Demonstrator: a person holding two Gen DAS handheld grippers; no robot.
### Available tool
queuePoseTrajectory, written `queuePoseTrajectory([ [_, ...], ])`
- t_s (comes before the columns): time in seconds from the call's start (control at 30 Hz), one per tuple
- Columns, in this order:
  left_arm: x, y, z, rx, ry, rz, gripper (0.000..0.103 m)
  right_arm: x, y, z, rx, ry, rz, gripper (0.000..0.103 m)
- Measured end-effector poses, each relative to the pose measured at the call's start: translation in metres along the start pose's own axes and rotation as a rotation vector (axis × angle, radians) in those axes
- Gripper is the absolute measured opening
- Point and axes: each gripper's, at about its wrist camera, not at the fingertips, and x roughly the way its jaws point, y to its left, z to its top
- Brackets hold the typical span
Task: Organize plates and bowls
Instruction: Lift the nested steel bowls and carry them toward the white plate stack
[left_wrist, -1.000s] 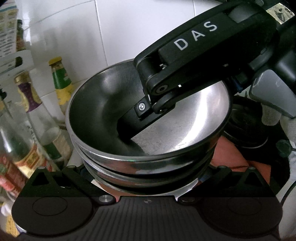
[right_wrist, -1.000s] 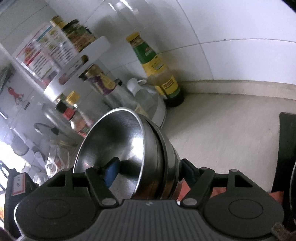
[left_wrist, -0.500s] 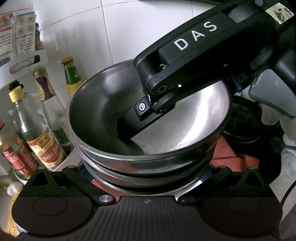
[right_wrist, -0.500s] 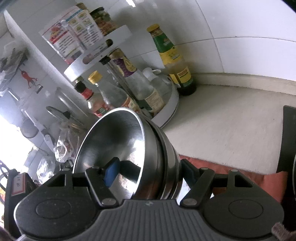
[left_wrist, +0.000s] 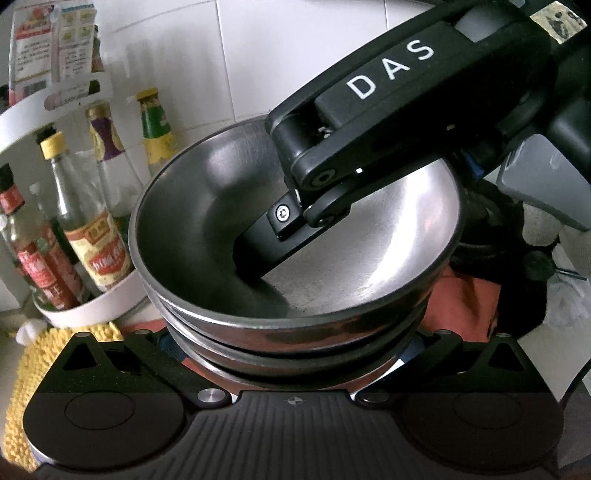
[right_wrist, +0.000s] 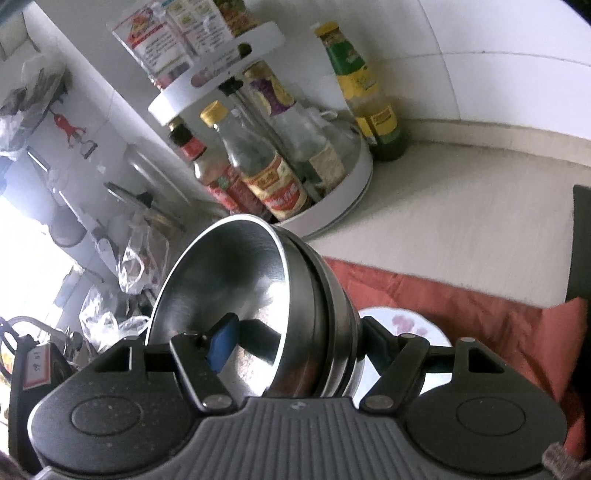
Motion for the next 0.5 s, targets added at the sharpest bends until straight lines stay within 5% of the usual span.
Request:
queuePoseTrajectory([
  [0.5,-0.002,0.014,-0.021,0.03,0.063,-0.056,0.103,0.007,0.01,-0.032,0.071,0.024,-0.013,0.067],
])
